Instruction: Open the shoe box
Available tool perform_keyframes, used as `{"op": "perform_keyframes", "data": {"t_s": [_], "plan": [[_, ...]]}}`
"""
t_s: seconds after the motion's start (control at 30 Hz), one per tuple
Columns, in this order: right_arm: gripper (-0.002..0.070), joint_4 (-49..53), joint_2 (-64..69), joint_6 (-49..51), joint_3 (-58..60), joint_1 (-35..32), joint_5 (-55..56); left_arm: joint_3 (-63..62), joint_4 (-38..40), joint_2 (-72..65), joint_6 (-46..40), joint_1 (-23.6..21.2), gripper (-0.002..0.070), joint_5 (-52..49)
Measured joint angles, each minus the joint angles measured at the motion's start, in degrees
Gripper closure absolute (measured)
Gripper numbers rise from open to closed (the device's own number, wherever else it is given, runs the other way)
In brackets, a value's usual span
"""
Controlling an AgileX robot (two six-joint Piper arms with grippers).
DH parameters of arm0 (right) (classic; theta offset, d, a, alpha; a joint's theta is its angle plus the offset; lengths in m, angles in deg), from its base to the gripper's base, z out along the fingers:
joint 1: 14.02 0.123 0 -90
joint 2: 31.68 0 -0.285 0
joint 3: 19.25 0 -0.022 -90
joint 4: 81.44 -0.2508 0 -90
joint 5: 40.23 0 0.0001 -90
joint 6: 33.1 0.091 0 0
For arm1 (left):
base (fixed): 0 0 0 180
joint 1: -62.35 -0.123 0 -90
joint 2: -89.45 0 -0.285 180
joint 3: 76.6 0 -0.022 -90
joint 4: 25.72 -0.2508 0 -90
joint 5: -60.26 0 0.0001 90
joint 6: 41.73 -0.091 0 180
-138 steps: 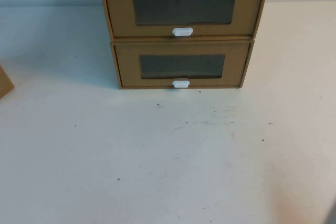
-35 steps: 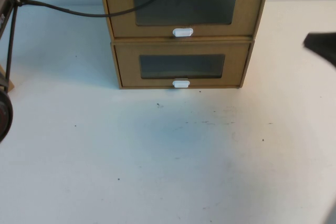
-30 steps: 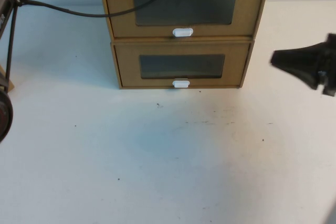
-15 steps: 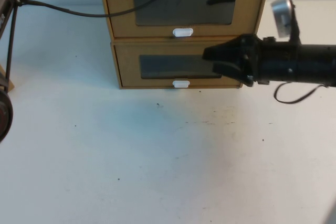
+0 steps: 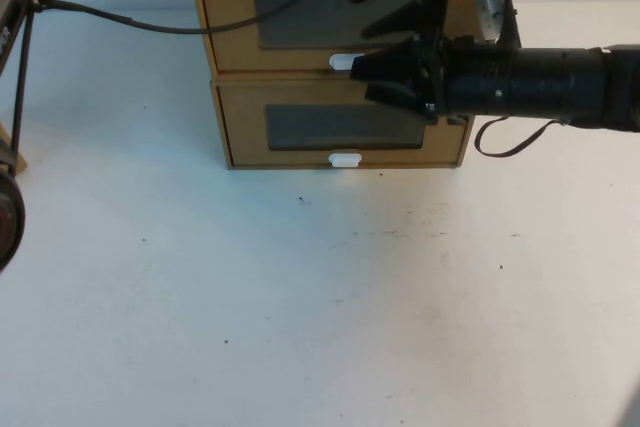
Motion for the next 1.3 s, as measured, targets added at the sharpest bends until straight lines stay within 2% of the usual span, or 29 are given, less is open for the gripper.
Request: {"op": "perform_keyframes", "data": {"t_s": [0.57,0.67,0.83,0.9,1.17,1.3], "plan": [[0.0360,2.7,2.0,4.0,-2.9,1.2,-1.9,0.0,-1.1,-0.1,-0.6,-0.1,0.0680,0.2],[0.0415,2.3,2.0,4.0,-2.9,0.8,-4.0,0.0,-1.5,-0.1,-0.6,-0.1,0.0680,0.2],[0.0626,2.3,1.3,4.2,-3.0,0.6,-5.4,0.0,-1.6,-0.1,-0.6,-0.1,0.0680,0.1],[0.0664,4.5,0.0,4.4,-3.7,0.6,-5.8,0.0,-1.7,-0.1,-0.6,-0.1,0.0680,0.0],[0.0693,18.4,-13.0,4.7,-4.1,1.7,-8.0,0.0,-1.7,-0.1,-0.6,-0.1,0.0680,-0.2],[0.0694,31.8,-22.6,5.5,2.4,2.0,0.3,0.0,-1.7,-0.1,-0.6,-0.1,0.0680,-0.1]]}}
